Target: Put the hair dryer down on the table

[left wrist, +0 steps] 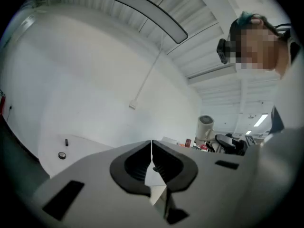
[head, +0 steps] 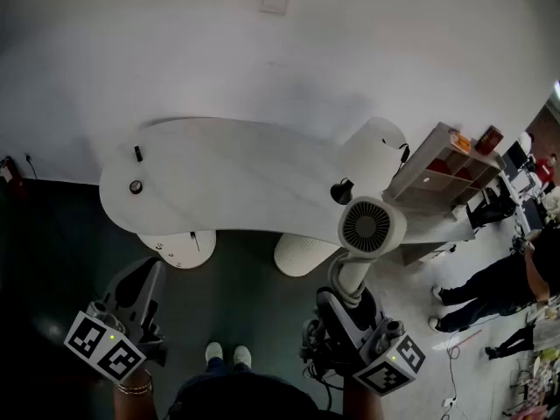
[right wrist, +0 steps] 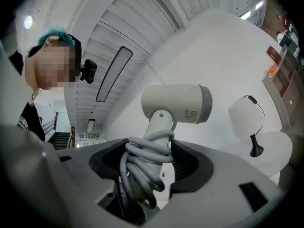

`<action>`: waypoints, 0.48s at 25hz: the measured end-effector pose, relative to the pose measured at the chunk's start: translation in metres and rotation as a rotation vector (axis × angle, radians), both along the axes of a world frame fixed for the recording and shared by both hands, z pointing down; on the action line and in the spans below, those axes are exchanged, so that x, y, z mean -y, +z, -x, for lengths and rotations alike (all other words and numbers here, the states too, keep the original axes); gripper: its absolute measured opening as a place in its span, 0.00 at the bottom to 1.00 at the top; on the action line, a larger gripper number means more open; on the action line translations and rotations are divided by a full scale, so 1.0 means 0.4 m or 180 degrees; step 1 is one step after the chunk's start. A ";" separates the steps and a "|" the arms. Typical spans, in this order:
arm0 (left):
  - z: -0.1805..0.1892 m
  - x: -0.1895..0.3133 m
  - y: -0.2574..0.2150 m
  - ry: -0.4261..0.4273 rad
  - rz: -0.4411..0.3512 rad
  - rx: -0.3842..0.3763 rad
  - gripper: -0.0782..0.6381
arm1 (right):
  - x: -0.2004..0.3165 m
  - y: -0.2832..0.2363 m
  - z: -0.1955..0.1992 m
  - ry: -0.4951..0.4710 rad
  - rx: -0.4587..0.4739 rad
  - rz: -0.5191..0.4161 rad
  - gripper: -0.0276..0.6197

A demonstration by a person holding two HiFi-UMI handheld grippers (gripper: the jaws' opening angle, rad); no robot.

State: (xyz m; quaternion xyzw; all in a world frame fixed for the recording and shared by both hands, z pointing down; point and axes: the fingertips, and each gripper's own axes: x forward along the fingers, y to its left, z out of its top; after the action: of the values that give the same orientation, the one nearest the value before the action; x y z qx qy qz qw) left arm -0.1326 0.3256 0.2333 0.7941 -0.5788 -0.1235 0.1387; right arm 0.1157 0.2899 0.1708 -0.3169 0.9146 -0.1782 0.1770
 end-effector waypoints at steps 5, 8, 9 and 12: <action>-0.004 0.006 0.002 0.0020 0.0002 0.0024 0.13 | 0.003 -0.004 0.000 -0.0006 -0.0010 -0.0015 0.49; -0.009 0.008 0.001 0.0042 0.0009 0.0030 0.13 | 0.000 -0.002 -0.002 -0.0020 -0.0041 -0.0004 0.49; -0.012 0.010 0.000 0.0058 0.0010 0.0032 0.13 | -0.001 0.003 -0.004 -0.0036 -0.0074 -0.0019 0.48; -0.016 0.011 -0.003 0.0103 0.0015 0.0038 0.13 | -0.007 0.026 -0.017 -0.0133 -0.0156 -0.0103 0.49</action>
State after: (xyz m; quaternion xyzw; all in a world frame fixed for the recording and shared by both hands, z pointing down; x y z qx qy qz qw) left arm -0.1260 0.3213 0.2322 0.8037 -0.5670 -0.1151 0.1391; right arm 0.1225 0.2929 0.1812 -0.2991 0.9278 -0.1592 0.1560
